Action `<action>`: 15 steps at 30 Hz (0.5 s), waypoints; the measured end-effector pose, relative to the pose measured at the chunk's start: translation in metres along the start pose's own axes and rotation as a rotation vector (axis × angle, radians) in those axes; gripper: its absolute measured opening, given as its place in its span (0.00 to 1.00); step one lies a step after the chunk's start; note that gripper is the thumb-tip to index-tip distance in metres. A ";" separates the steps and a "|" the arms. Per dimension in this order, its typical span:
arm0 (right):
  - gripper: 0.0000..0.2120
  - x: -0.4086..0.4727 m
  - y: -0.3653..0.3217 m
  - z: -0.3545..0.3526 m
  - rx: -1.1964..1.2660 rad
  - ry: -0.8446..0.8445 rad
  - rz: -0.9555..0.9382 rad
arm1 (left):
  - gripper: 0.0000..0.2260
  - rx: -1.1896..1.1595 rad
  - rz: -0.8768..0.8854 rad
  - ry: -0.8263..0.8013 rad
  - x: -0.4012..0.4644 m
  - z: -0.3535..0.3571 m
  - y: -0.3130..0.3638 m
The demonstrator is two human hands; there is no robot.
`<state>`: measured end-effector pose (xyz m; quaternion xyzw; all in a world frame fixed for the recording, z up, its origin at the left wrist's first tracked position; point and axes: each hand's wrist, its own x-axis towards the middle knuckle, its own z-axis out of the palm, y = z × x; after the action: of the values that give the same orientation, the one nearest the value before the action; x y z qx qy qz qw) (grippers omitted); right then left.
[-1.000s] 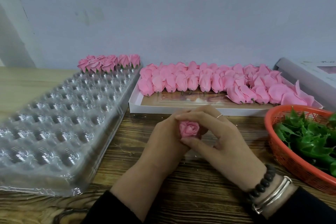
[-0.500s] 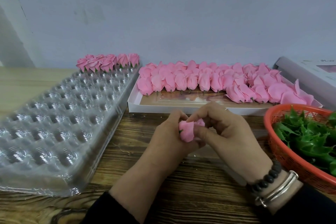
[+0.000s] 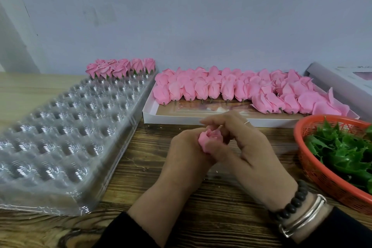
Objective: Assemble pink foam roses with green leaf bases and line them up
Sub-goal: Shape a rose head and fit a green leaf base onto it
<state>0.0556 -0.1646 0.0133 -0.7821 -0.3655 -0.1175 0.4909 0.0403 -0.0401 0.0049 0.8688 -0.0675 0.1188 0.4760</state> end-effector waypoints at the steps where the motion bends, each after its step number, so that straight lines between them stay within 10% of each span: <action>1: 0.11 0.000 0.000 0.002 -0.030 -0.002 -0.007 | 0.15 -0.021 0.018 0.003 0.000 0.000 0.000; 15: 0.12 0.004 -0.003 -0.005 -0.089 0.100 -0.058 | 0.12 -0.135 0.031 -0.121 0.002 0.002 -0.002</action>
<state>0.0572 -0.1663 0.0198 -0.7853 -0.3576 -0.1868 0.4697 0.0431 -0.0406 0.0023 0.8390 -0.1172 0.0685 0.5269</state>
